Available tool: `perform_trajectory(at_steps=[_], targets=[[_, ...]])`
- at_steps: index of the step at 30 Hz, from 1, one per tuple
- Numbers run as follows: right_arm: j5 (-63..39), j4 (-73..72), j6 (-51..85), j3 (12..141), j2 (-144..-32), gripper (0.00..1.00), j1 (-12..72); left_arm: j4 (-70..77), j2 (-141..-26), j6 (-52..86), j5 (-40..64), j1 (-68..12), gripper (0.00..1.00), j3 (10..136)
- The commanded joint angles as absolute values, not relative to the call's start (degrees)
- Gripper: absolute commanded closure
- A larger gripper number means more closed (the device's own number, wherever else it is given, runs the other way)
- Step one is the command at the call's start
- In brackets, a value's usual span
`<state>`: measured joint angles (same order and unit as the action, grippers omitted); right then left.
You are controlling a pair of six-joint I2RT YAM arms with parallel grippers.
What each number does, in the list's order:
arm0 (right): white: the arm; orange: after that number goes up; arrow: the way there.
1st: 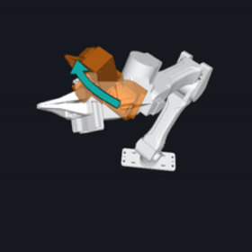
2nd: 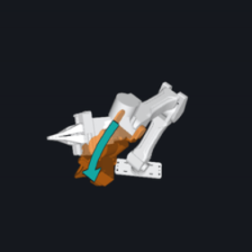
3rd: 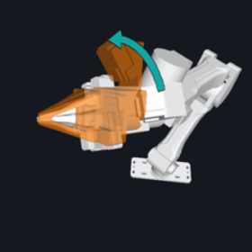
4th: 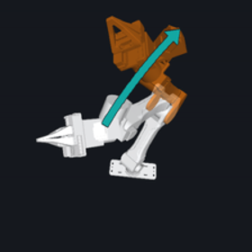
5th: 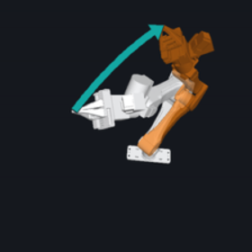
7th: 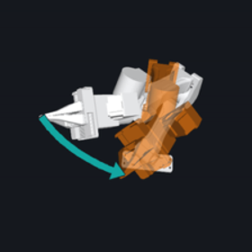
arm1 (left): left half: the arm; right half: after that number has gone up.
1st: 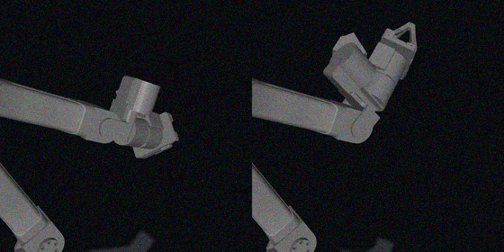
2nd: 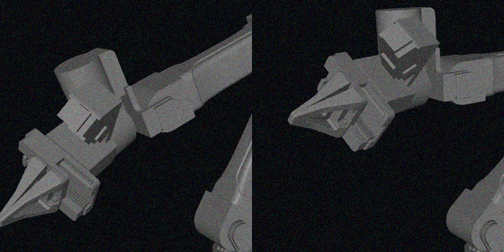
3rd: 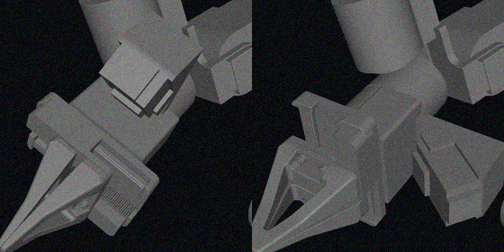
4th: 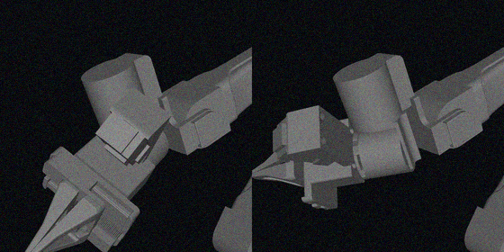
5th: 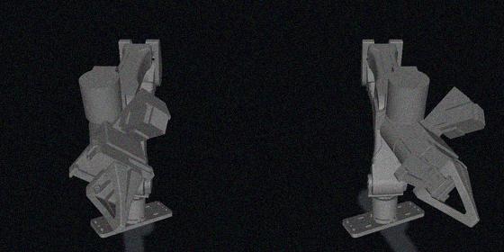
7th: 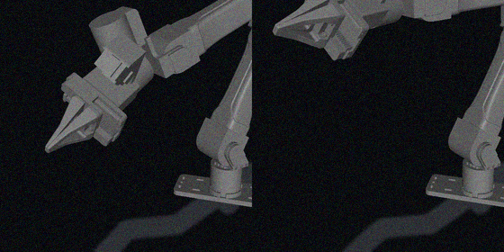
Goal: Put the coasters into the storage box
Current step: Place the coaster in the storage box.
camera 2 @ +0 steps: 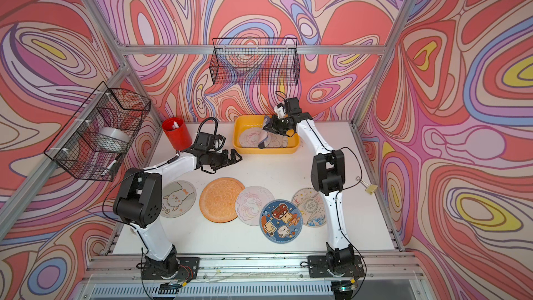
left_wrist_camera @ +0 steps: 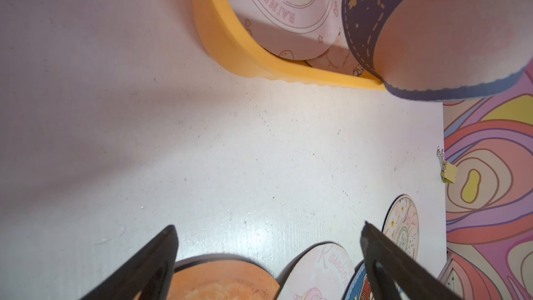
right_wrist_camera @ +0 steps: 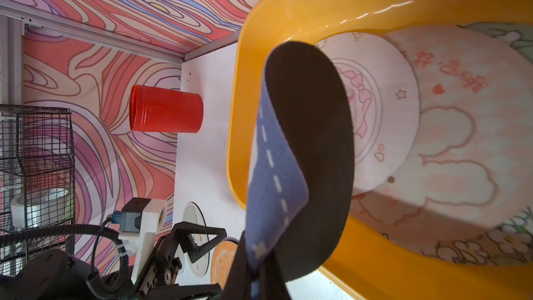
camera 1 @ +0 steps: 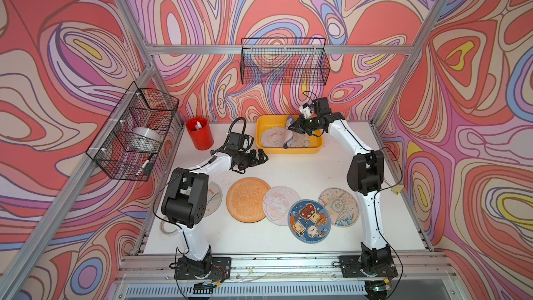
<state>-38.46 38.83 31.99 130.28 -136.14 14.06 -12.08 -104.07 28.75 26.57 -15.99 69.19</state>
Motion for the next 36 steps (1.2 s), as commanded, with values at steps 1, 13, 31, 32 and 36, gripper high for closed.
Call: perform_trajectory(at_steps=[1,13,31,32,36], targets=[[-40.60,31.99,34.82,133.73,-138.47,1.00,14.67,-11.24,-101.88,28.91,25.97,-15.38,0.00,67.82],[-40.21,32.95,31.86,137.37,-145.95,1.00,14.25,-11.16,-101.60,28.32,26.19,-14.66,0.00,66.80],[-20.34,50.07,25.12,136.60,-144.41,0.80,12.18,-12.38,-99.76,27.55,25.05,-14.49,0.00,65.31],[-20.14,50.41,24.86,136.54,-144.20,0.72,12.06,-12.39,-99.76,27.58,25.05,-14.45,0.00,65.31],[-18.54,50.66,23.74,135.76,-142.69,0.46,12.10,-12.66,-99.43,27.59,24.76,-14.41,0.00,64.80]])
